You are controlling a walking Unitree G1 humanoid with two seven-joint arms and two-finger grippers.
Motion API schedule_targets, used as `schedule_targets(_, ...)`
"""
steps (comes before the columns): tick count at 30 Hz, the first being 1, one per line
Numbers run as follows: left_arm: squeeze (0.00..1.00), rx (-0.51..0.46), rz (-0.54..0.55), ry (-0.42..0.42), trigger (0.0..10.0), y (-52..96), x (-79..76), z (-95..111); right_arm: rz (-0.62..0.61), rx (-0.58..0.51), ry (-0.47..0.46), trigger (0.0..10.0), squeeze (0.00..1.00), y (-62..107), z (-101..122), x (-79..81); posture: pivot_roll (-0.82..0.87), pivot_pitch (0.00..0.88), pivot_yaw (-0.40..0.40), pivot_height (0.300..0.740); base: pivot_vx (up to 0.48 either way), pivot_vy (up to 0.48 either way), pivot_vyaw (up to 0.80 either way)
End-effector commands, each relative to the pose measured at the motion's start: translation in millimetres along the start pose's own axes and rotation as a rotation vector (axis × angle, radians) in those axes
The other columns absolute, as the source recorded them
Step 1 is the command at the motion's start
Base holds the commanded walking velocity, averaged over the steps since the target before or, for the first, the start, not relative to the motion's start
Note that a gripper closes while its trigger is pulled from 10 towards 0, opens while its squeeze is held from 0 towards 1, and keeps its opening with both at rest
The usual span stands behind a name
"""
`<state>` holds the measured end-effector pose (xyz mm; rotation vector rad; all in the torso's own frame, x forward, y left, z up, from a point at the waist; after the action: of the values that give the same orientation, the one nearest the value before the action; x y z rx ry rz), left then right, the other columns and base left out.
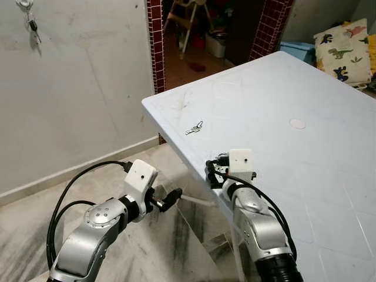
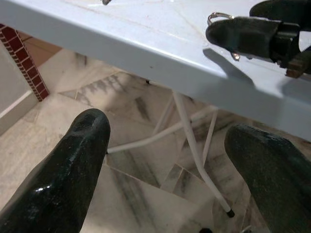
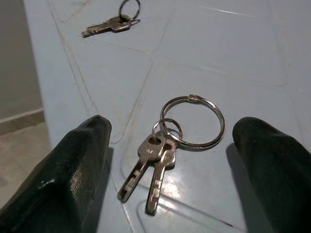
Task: Hang keys on a hook
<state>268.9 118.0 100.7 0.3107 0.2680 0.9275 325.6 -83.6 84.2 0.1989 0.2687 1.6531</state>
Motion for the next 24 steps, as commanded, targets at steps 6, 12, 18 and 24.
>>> schedule_targets(6,0.0,-0.01,-0.01,-0.022,10.0,4.1,-2.4,6,-0.077,0.074,0.013,10.0,0.0,-5.8,-14,-2.2,0.2,0.108,-0.032,0.74,0.0,0.0,0.0)
schedule_targets(12,0.0,-0.011,-0.015,-0.025,10.0,2.2,-3.1,8,-0.084,0.111,-0.007,10.0,0.0,-8.6,-22,-0.5,0.2,0.106,-0.031,0.74,0.0,0.0,0.0)
schedule_targets(18,0.0,-0.02,-0.017,-0.015,10.0,-1.7,-5.9,10,-0.067,0.148,-0.074,0.0,0.0,-9.4,-30,2.8,0.18,0.104,-0.033,0.74,0.0,0.0,0.0)
schedule_targets(24,0.0,-0.026,-0.02,-0.007,10.0,-4.6,-8.6,10,-0.078,0.147,-0.083,0.0,0.0,-10.3,-30,-0.7,0.17,0.096,-0.036,0.74,0.0,0.0,0.0)
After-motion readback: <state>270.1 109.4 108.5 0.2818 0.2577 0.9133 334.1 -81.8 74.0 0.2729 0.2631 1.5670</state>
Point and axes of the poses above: a point about 5 cm out from each wrist's last joint towards the gripper, its own y axis pointing back from the gripper into the wrist, its own z axis along the axis of the wrist's last joint, x = y × z, the point moved 2 cm from there along -y, pointing out of the wrist towards the gripper, and after that the axes turned 3 degrees about y, right-handed, at the moved point
